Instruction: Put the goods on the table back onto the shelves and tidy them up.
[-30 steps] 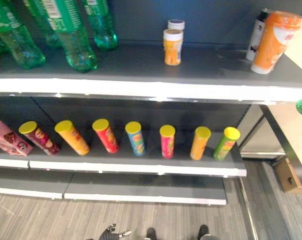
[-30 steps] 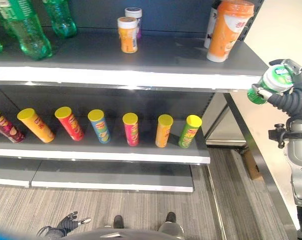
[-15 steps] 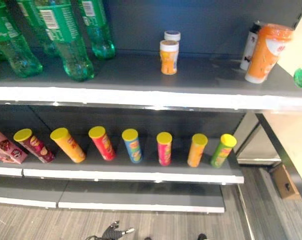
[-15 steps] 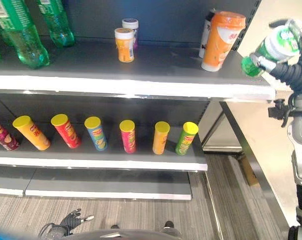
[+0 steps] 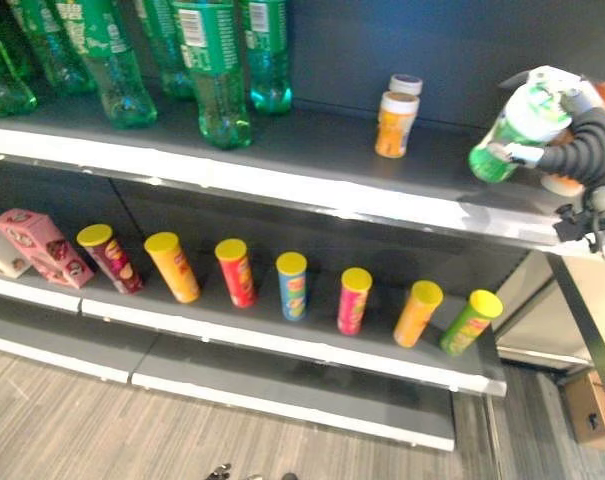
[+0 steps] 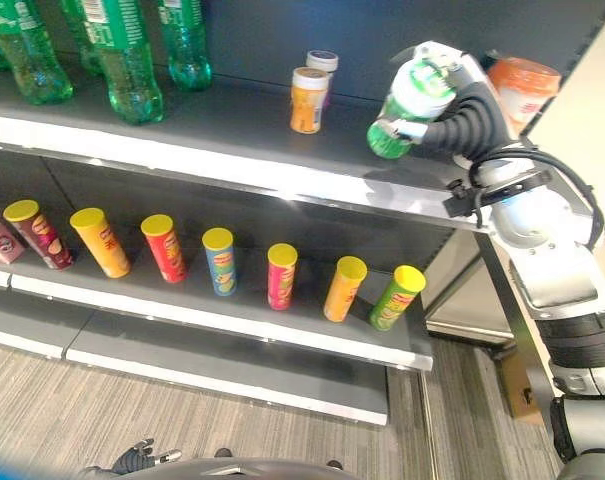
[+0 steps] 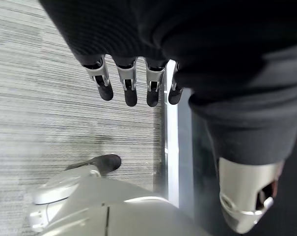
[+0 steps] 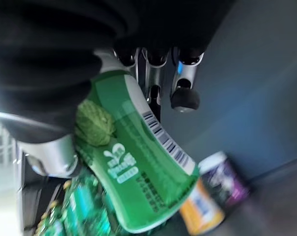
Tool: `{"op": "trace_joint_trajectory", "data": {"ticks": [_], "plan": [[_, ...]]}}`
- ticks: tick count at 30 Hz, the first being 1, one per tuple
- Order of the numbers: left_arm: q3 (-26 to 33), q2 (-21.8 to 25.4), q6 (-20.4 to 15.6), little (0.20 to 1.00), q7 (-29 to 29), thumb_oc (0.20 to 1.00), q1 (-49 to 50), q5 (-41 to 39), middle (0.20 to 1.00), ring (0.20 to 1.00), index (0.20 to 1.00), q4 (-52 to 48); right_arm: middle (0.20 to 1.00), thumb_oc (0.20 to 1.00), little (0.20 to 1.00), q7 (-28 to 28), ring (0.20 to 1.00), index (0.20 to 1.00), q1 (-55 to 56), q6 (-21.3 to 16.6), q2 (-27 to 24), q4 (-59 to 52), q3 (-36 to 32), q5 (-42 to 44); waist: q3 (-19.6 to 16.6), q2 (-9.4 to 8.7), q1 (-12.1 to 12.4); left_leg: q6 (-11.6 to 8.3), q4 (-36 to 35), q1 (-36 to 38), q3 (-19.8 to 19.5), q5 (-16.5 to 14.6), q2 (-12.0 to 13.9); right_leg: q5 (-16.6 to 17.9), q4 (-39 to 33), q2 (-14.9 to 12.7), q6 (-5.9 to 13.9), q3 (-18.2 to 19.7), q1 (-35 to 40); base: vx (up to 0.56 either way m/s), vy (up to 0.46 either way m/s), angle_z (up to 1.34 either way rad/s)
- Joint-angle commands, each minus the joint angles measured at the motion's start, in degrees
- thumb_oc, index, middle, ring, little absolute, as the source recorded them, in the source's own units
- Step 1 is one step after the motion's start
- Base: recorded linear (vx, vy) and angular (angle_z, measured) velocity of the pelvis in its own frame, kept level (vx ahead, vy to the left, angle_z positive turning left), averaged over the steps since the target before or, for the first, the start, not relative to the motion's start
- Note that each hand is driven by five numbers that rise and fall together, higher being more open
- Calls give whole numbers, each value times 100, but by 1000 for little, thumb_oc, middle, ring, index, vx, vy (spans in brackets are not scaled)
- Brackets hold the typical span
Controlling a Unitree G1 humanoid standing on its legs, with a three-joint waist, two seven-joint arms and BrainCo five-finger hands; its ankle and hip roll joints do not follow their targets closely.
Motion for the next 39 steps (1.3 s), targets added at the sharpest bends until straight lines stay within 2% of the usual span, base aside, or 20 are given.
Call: {"op": "trace_joint_trajectory", "data": {"ticks": [1, 5, 11, 21, 39], "plan": [[-42, 206, -36, 1000, 150, 1000, -277, -196, 1000, 1000, 1000, 160, 200, 200, 200, -77, 200, 200, -947, 74, -50, 562, 346, 258, 85, 27, 218, -449, 131, 158, 242, -440, 408, -415, 274, -304, 181, -169, 111, 7, -33, 21], [-10, 199, 14, 1000, 199, 1000, -243, -256, 1000, 1000, 1000, 272, 200, 200, 200, -57, 200, 200, -1350, 221, -5, 848, 814, 74, 92, 65, 339, -479, 127, 80, 147, -380, 403, -426, 279, -310, 163, -317, 141, 6, -25, 22], [-13, 189, 6, 1000, 227, 1000, -226, -335, 1000, 1000, 1000, 296, 200, 200, 200, -100, 200, 200, -1637, 264, 15, 1249, 1139, 97, 93, 112, 407, -502, 117, 20, 49, -335, 407, -437, 283, -313, 155, -486, 186, 7, -16, 16], [22, 76, 21, 1000, 236, 1000, -201, -320, 1000, 1000, 1000, 368, 200, 200, 200, 40, 200, 200, -1137, 195, 12, 664, 841, 161, 95, 158, 403, -517, 116, -3, -34, -325, 411, -477, 320, -307, 155, -635, 233, 18, -6, 9], [101, 78, 5, 1000, 260, 1000, -343, -158, 1000, 1000, 1000, 632, 200, 200, 200, 323, 200, 200, -726, 79, -141, 49, 711, 295, 83, 110, 177, -476, 97, 124, 148, -421, 430, -464, 362, -348, 176, -469, 153, 6, 4, -3]]}}
